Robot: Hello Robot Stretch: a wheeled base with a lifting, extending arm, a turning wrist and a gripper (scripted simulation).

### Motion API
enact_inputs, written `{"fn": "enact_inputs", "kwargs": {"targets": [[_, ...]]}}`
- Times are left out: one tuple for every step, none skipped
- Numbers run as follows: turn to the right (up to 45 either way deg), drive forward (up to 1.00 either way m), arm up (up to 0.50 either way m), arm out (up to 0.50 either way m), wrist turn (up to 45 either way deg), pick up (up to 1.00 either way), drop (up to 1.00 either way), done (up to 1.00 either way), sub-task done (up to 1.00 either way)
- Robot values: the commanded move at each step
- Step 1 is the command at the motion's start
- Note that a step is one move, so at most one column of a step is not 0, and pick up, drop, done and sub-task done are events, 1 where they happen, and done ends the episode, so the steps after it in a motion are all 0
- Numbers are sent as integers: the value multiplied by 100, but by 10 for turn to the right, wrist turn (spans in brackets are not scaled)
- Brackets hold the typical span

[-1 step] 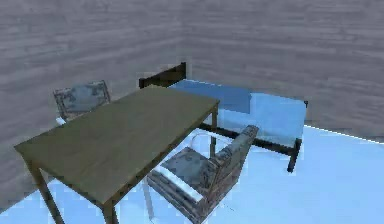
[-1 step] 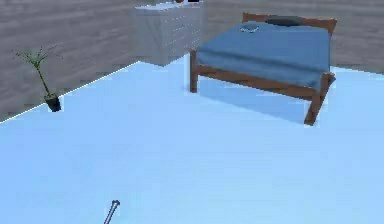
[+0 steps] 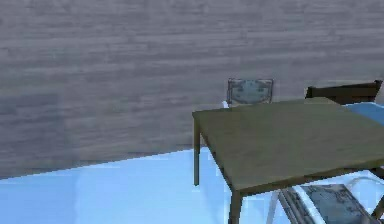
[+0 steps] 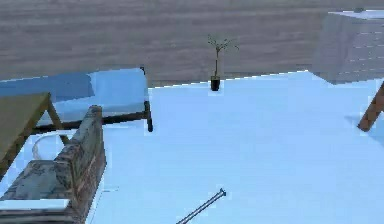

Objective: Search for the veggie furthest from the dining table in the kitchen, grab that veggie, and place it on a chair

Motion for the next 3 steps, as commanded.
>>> {"fn": "enact_inputs", "kwargs": {"targets": [[-450,0,0,0,0,0,0,0,0],[-450,0,0,0,0,0,0,0,0],[-120,0,0,0,0,0,0,0,0]]}}
